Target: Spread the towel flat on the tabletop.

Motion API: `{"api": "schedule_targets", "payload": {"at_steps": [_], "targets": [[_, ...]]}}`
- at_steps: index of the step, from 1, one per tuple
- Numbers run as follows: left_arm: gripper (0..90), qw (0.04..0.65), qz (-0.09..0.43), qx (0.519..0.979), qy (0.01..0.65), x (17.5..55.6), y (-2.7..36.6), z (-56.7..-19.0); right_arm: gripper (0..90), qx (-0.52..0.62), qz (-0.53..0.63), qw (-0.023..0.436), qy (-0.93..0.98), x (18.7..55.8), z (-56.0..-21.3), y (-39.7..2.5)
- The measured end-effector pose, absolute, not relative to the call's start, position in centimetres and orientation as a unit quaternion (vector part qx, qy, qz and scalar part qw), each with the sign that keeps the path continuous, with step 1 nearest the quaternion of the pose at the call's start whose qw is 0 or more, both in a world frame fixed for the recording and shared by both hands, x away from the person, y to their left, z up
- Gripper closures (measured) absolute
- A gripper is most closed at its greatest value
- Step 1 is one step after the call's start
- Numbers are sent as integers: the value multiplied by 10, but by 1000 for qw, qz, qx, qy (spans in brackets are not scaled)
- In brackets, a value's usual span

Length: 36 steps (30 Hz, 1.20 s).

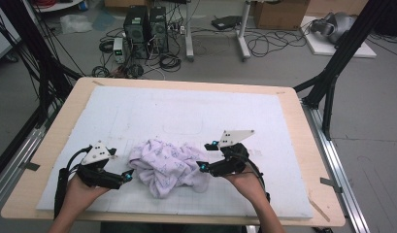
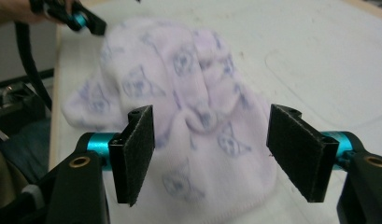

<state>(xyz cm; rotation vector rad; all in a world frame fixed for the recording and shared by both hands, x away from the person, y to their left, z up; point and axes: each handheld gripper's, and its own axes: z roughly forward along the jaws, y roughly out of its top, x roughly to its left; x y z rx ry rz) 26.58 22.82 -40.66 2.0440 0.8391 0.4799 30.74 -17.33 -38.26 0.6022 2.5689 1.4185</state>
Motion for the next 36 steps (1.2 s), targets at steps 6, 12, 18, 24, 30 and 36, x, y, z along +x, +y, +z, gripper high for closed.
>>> {"api": "schedule_targets", "payload": {"at_steps": [6,12,18,24,30,36], "targets": [[79,431,183,821,326,269,221,-406,318,209,454,69,864,308,-400,-176],[144,434,164,828,314,276,208,-410,355,212,427,63,877,316,-417,-167],[227,441,133,838,293,291,185,-417,410,215,424,48,879,319,-426,-164],[319,430,118,850,280,305,165,-427,531,209,422,40,881,319,-432,-160],[559,408,132,862,269,305,161,-432,725,193,424,37,884,317,-433,-159],[672,415,143,857,269,301,167,-424,823,177,440,55,879,312,-424,-162]]}}
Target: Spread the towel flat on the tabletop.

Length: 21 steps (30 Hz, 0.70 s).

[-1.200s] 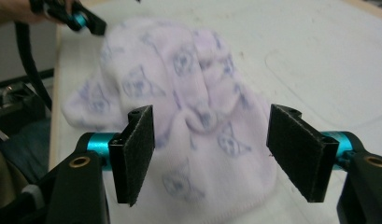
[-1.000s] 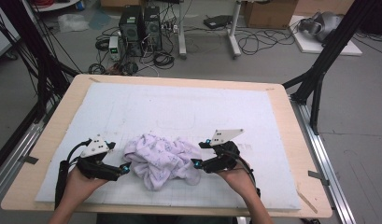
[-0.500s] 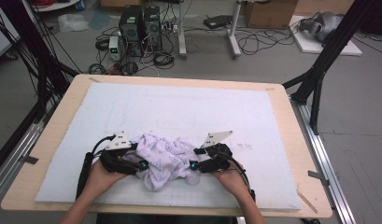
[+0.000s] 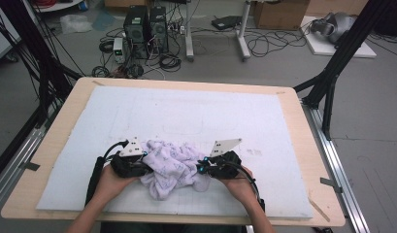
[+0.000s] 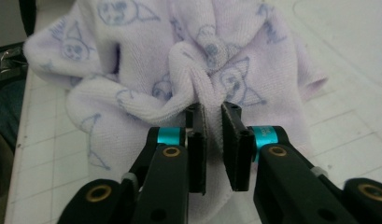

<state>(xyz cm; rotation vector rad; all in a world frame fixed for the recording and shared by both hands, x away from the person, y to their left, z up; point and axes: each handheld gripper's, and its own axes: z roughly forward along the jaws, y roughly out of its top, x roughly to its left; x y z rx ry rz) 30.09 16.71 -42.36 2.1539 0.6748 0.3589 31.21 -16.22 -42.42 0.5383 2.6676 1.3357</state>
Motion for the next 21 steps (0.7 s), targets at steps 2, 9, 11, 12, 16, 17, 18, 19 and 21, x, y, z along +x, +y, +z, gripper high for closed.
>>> {"api": "schedule_targets", "payload": {"at_steps": [2,9,11,12,16,17,18,19,21], "targets": [[679,417,147,856,270,300,168,-421,827,175,447,57,876,311,-422,-164],[699,437,165,842,270,289,178,-395,836,159,471,78,864,303,-393,-174],[698,437,168,842,269,286,179,-392,836,154,475,87,862,299,-384,-177],[699,436,169,842,268,283,181,-390,836,154,477,88,861,298,-381,-178],[697,428,169,850,256,267,188,-389,836,140,464,96,869,290,-375,-179],[697,422,166,854,255,263,190,-392,836,138,457,91,874,285,-376,-180],[694,417,161,858,254,259,193,-396,836,140,441,82,883,276,-385,-183],[694,413,157,860,254,257,195,-399,836,140,441,82,883,276,-385,-183],[668,403,139,868,255,252,199,-411,835,141,411,51,899,263,-410,-185]]}}
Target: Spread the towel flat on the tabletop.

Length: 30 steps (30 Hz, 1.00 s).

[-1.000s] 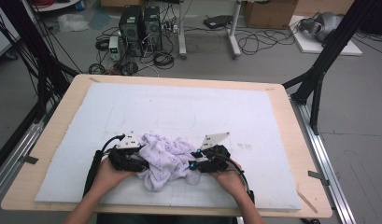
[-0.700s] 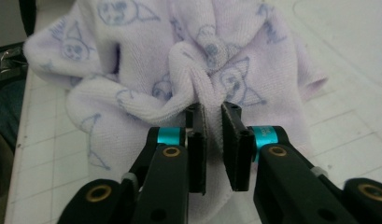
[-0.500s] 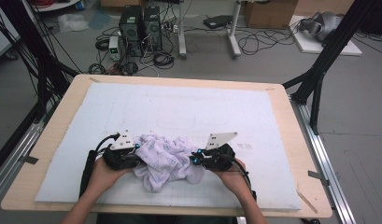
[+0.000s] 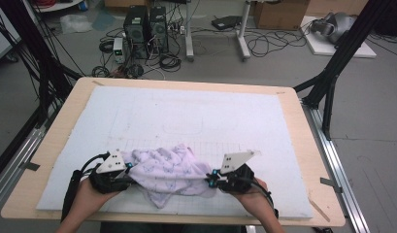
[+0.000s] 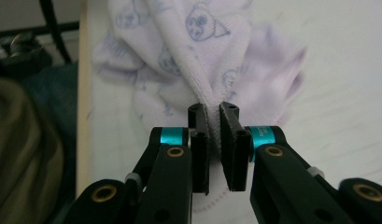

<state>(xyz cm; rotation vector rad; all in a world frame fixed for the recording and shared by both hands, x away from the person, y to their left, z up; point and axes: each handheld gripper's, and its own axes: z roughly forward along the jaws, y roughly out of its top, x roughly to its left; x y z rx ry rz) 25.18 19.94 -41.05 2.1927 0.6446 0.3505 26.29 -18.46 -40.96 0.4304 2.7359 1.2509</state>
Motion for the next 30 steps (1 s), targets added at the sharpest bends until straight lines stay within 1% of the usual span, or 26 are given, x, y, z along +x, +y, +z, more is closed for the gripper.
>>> {"api": "schedule_targets", "payload": {"at_steps": [1,3,5,6,7,9,13,15,16,18,19,20,21,22,23,24,25,26,27,28,29,30], "targets": [[668,403,131,870,251,250,201,-414,835,141,411,51,899,263,-410,-185],[615,406,123,871,249,248,204,-414,826,141,397,28,907,256,-424,-184],[541,410,128,868,247,247,207,-408,761,135,396,25,908,252,-428,-184],[496,418,127,864,249,246,210,-404,717,136,404,27,904,252,-424,-185],[462,426,128,859,252,245,213,-400,671,143,426,27,893,256,-412,-189],[425,437,132,852,255,243,223,-389,614,148,449,31,880,263,-398,-193],[396,445,139,845,262,245,231,-382,556,151,480,52,862,281,-376,-194],[395,451,136,839,273,250,235,-382,548,155,486,54,858,288,-374,-191],[398,451,131,838,278,252,235,-384,520,160,479,51,862,303,-378,-180],[409,450,117,840,281,259,231,-392,508,159,474,45,865,308,-382,-174],[502,446,108,844,279,262,229,-397,489,157,448,18,880,318,-399,-156],[502,442,101,847,279,265,228,-401,489,157,448,18,880,318,-399,-156],[524,437,89,850,282,270,225,-407,491,157,442,8,883,320,-405,-150],[575,433,81,853,279,273,223,-412,509,149,432,-6,890,322,-414,-141],[640,429,78,856,277,275,221,-417,552,145,425,-13,893,321,-420,-136],[736,427,73,858,276,277,219,-420,712,131,414,-28,900,318,-428,-131],[766,426,72,860,273,278,218,-421,774,129,412,-29,901,317,-429,-131],[794,426,74,860,271,279,217,-421,802,126,417,-22,900,315,-429,-134],[794,427,76,860,270,280,216,-420,802,126,417,-22,900,315,-429,-134],[825,429,81,858,269,281,216,-417,818,134,424,-11,896,312,-423,-143],[825,432,88,855,271,282,217,-414,818,134,424,-11,896,312,-423,-143],[829,437,91,852,273,283,216,-410,820,138,429,0,893,310,-419,-149]]}}
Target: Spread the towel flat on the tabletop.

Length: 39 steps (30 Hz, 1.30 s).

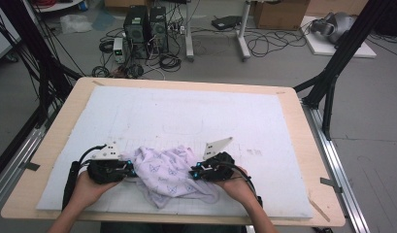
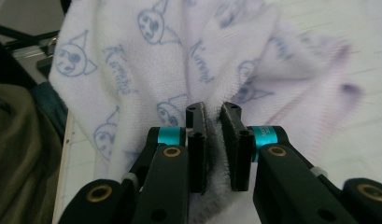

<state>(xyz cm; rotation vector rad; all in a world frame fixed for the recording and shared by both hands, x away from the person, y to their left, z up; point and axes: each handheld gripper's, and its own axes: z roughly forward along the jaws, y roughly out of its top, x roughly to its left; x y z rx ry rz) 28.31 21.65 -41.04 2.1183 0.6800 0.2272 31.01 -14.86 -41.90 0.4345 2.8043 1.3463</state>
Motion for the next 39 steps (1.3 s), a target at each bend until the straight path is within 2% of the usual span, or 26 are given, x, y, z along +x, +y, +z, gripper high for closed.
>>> {"api": "schedule_targets", "payload": {"at_steps": [9,10,14,18,19,21,22,24,25,26,29,31,33,39], "targets": [[842,478,136,825,269,300,207,-365,822,156,457,80,872,293,-363,-197],[842,484,138,822,265,301,206,-358,822,156,460,99,869,286,-349,-206],[842,482,138,827,255,298,204,-355,822,153,456,113,870,274,-344,-213],[842,454,111,847,254,286,204,-385,822,154,439,95,880,259,-368,-214],[842,445,100,852,256,281,205,-397,822,161,427,67,887,251,-393,-209],[842,435,84,858,259,273,207,-414,822,163,421,59,890,248,-401,-208],[840,435,76,858,262,269,208,-420,822,163,409,28,898,244,-424,-201],[835,433,70,861,256,265,210,-424,819,160,406,18,900,242,-431,-199],[789,430,73,864,252,265,211,-422,808,152,404,13,902,242,-432,-195],[717,432,77,862,255,264,212,-418,728,150,404,12,902,243,-428,-195],[555,444,91,850,267,266,220,-405,651,153,434,19,887,248,-408,-203],[525,457,99,840,276,268,226,-397,623,155,445,22,882,250,-402,-205],[478,465,104,831,286,272,229,-392,602,161,473,48,865,261,-383,-212],[474,467,93,828,295,288,220,-396,572,166,473,59,863,288,-384,-197]]}}
